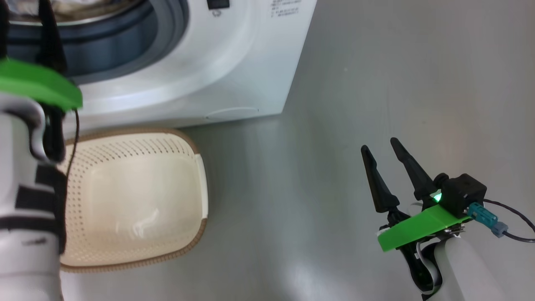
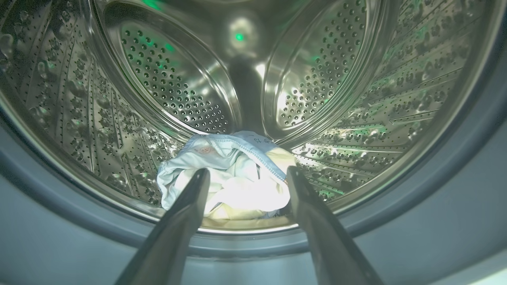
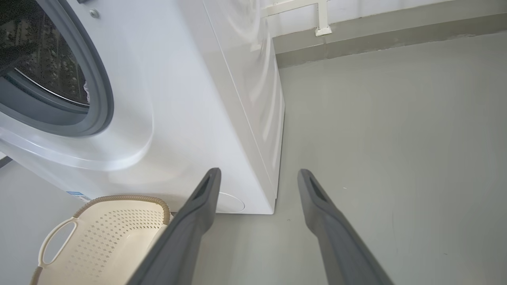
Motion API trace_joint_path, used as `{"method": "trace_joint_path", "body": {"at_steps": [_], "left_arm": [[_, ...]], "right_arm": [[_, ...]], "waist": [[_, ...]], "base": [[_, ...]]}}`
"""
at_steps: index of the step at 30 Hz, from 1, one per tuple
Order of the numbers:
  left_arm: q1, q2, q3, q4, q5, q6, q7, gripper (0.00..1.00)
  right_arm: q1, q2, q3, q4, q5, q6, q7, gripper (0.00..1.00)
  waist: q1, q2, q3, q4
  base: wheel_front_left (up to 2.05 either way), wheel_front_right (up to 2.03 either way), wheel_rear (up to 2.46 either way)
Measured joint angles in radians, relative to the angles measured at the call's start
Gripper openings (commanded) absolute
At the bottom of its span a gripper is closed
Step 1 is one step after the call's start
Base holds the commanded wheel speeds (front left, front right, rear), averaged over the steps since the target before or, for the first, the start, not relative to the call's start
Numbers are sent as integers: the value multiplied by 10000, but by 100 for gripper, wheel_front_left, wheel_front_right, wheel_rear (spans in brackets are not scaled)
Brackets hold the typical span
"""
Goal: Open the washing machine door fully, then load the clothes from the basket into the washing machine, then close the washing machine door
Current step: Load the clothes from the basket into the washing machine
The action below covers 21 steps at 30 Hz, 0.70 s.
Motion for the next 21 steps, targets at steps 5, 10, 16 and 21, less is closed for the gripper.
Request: {"method": "trace_joint_path", "body": {"at_steps": [5, 10, 16, 21], "left_arm": [[1502, -107, 284, -1072, 148, 109, 0, 100], [2809, -326, 522, -2019, 286, 182, 0, 100], [4148, -539, 763, -3193, 487, 307, 2, 100], [5550, -754, 1118, -4408, 614, 441, 2, 100]], "right_arm": [[258, -75, 25, 71, 0, 0, 0, 100], [433, -198, 102, 111, 0, 0, 0, 100], [727, -198, 226, 151, 4, 0, 0, 100], [815, -90, 382, 153, 19, 0, 0, 100]], "waist": [[0, 0, -669, 28], [0, 0, -1214, 95], [0, 0, -1809, 176], [0, 0, -2282, 144]], "base": [[0, 0, 0], [0, 0, 0], [0, 0, 0], [0, 0, 0]]}}
